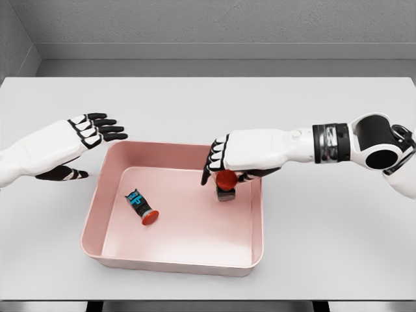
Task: Put the industrial switch in the basket with both arms
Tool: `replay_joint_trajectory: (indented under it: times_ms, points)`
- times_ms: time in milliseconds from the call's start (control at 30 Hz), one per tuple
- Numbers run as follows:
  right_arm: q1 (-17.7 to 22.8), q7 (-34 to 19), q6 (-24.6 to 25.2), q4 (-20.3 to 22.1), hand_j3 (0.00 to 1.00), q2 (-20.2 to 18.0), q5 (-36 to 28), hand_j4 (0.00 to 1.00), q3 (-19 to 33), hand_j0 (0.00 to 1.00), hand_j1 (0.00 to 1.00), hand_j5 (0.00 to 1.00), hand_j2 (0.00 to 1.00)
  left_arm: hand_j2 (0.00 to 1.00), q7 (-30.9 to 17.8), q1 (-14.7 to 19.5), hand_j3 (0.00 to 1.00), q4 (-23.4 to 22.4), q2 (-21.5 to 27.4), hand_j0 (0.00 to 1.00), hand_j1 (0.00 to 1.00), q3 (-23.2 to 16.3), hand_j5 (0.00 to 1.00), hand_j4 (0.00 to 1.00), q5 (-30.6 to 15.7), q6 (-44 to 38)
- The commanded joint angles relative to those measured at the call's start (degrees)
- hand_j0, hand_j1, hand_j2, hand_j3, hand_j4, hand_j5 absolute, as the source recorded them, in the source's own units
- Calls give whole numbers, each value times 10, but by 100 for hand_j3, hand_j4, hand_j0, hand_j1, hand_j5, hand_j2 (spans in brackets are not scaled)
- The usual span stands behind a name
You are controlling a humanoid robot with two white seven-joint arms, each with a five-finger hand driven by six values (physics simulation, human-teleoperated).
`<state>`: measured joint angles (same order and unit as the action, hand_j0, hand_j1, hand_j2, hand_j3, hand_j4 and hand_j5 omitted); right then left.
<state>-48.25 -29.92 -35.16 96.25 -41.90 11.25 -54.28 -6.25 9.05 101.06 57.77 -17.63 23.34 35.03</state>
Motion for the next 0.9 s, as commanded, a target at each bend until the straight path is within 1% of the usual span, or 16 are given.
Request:
replay_joint_trajectory:
  times_ms: [0, 33, 67, 133, 200, 233, 300, 433, 500, 533, 600, 633, 667, 700, 767, 867]
  points:
    - [-1, -6, 2, 0, 75, 5, -4, 75, 1, 75, 75, 75, 75, 100, -1, 0, 100, 0, 12, 100, 100, 0, 100, 100, -3, 0]
    - [-4, -7, 2, 0, 76, 8, -4, 76, 1, 76, 76, 76, 76, 100, -1, 3, 100, 0, 12, 100, 100, 0, 100, 100, -3, 0]
    - [-4, -10, 2, 0, 79, 8, -4, 79, 1, 79, 79, 79, 79, 100, -1, 3, 100, 0, 12, 100, 100, 0, 100, 100, -3, 0]
    - [-5, -11, 2, -3, 90, 7, -4, 90, 1, 90, 90, 90, 90, 100, -1, 3, 100, -1, 12, 100, 100, 0, 100, 100, -4, 0]
    - [-5, -11, 2, -3, 95, 8, -4, 95, 1, 95, 95, 95, 95, 100, 0, 3, 100, 0, 11, 100, 100, 0, 100, 100, -4, 0]
    - [-5, -12, 2, -3, 100, 7, -4, 100, 1, 100, 100, 100, 100, 100, 0, 3, 100, 0, 11, 100, 100, 0, 100, 100, -4, 0]
    - [-10, -19, 2, -4, 100, 5, 0, 100, 7, 100, 100, 100, 100, 100, 0, 3, 100, 0, 11, 100, 100, 0, 100, 100, -4, 0]
    - [-12, -15, 2, -3, 100, 0, -1, 100, 59, 100, 100, 100, 100, 100, -1, 2, 100, 0, 12, 100, 100, -1, 100, 100, -3, 0]
    - [-12, -13, 2, -3, 100, -11, -1, 100, 70, 100, 100, 100, 100, 100, -2, 4, 100, 0, 12, 100, 100, 0, 100, 100, -3, 0]
    - [-11, -11, 2, -3, 100, -25, -1, 100, 87, 100, 100, 100, 100, 100, -2, 4, 100, 0, 12, 100, 100, 0, 100, 100, -3, 0]
    - [-8, -10, 2, -3, 100, -41, -1, 100, 95, 100, 100, 100, 100, 100, -2, 4, 100, -1, 12, 100, 100, 0, 100, 100, -3, 0]
    - [-6, -10, 2, -3, 100, -49, -1, 100, 107, 100, 100, 100, 100, 100, -3, 4, 100, 0, 12, 100, 100, 0, 100, 100, -3, 0]
    - [3, -10, 2, -3, 100, -66, -2, 100, 128, 100, 100, 100, 100, 100, -3, 4, 100, -1, 12, 100, 100, 0, 100, 100, -3, 0]
    - [20, -10, 2, -3, 100, -82, -2, 100, 153, 100, 100, 100, 100, 100, -3, 4, 100, -1, 12, 100, 100, 0, 100, 100, -3, 0]
    - [47, -10, 2, -4, 100, -113, -2, 100, 185, 100, 100, 100, 100, 100, -3, 3, 100, 0, 13, 100, 100, 0, 100, 100, -3, 0]
    - [76, -10, 2, -4, 100, -142, -2, 100, 218, 100, 100, 100, 100, 100, -3, 4, 100, -1, 12, 100, 100, 0, 100, 100, -3, 0]
